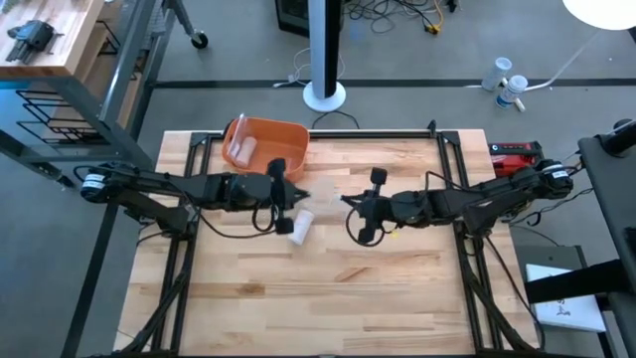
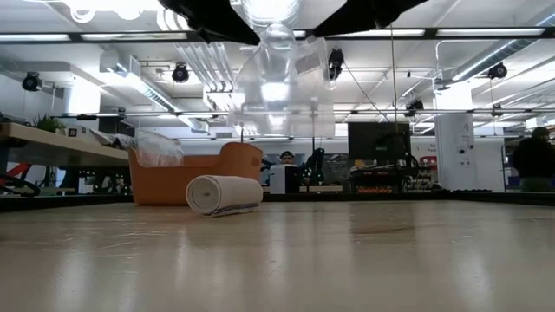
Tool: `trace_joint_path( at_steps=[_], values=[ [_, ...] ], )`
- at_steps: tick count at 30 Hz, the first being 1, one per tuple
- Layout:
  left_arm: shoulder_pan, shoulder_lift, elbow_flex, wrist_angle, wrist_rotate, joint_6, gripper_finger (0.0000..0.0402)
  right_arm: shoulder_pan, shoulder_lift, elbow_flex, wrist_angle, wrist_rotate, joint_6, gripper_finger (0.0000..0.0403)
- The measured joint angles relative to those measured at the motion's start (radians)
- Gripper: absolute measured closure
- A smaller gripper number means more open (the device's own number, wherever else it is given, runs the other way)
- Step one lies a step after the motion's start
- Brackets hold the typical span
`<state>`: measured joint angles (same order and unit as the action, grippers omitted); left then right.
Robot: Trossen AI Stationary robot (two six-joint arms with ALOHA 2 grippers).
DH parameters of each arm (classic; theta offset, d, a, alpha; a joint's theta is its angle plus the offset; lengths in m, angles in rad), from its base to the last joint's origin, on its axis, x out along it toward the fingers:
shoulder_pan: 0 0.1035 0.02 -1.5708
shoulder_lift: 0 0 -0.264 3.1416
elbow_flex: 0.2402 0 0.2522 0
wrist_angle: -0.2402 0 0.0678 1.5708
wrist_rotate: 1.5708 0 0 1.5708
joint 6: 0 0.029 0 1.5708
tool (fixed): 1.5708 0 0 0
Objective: Roll bandage
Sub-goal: Open the transparent zip bag
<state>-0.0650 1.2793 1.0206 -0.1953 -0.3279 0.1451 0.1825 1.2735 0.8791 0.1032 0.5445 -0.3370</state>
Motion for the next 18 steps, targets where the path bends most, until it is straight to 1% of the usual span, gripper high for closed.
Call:
trace_joint_path(
  at_steps=[3, 7, 8, 12, 13, 15, 16, 18],
  values=[
    [-0.003, 0.009, 0.000, 0.021, 0.032, 0.003, 0.0401, 0.000, 0.001, 0.000, 0.022, -0.066, 0.005, 0.0403],
    [0.001, 0.032, 0.000, 0.047, 0.053, 0.006, 0.0401, 0.000, 0.001, 0.000, 0.061, -0.114, 0.012, 0.0403],
    [0.001, 0.039, 0.000, 0.051, 0.083, 0.017, 0.0401, 0.000, 0.001, 0.000, 0.060, -0.118, 0.012, 0.0403],
    [-0.002, 0.064, 0.000, 0.040, 0.263, 0.094, 0.0401, -0.003, 0.001, 0.000, 0.053, -0.095, 0.013, 0.0403],
    [-0.006, 0.070, -0.001, 0.033, 0.283, 0.107, 0.0401, -0.003, 0.001, 0.000, 0.050, -0.092, 0.013, 0.0403],
    [-0.006, 0.077, -0.002, 0.030, 0.282, 0.112, 0.0401, -0.003, 0.001, 0.000, 0.048, -0.092, 0.017, 0.0403],
    [-0.006, 0.080, 0.001, 0.030, 0.263, 0.107, 0.0401, -0.003, 0.001, 0.000, 0.047, -0.093, 0.023, 0.0403],
    [-0.004, 0.085, 0.016, 0.032, 0.188, 0.078, 0.0401, -0.003, 0.003, 0.000, 0.047, -0.119, 0.024, 0.0403]
  ],
)
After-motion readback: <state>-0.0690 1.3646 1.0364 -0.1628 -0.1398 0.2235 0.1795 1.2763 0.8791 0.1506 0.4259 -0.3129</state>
